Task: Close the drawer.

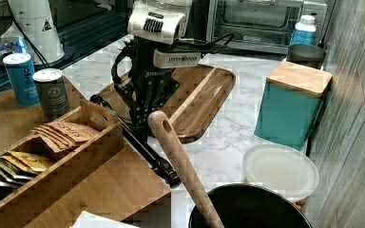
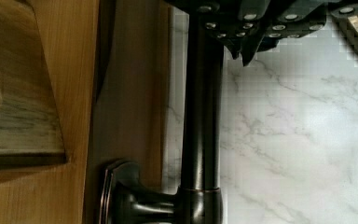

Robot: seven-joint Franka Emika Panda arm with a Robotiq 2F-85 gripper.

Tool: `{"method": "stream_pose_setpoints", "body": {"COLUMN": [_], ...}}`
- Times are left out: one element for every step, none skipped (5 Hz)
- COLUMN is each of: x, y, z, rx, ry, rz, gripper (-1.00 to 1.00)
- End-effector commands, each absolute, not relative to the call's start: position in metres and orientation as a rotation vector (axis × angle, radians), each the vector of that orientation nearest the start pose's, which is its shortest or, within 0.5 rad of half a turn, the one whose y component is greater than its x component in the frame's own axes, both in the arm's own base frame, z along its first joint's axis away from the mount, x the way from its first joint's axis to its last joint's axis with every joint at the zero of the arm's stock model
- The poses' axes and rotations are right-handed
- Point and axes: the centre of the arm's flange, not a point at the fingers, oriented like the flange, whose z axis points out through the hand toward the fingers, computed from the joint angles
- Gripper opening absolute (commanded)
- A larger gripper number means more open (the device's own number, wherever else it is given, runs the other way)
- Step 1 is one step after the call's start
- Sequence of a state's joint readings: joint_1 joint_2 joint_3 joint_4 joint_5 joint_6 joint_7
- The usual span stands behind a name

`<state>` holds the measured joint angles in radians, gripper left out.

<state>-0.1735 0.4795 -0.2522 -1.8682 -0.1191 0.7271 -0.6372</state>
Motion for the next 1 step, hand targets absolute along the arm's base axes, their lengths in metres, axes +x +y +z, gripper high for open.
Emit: {"method": "stream_pose_setpoints", "body": {"x": [0.4953], "y": [-0.4294], "z": [0.3137], "rx": [-3.211], "ry": [1.202], "rz": [0.087], "gripper": [-1.00]}}
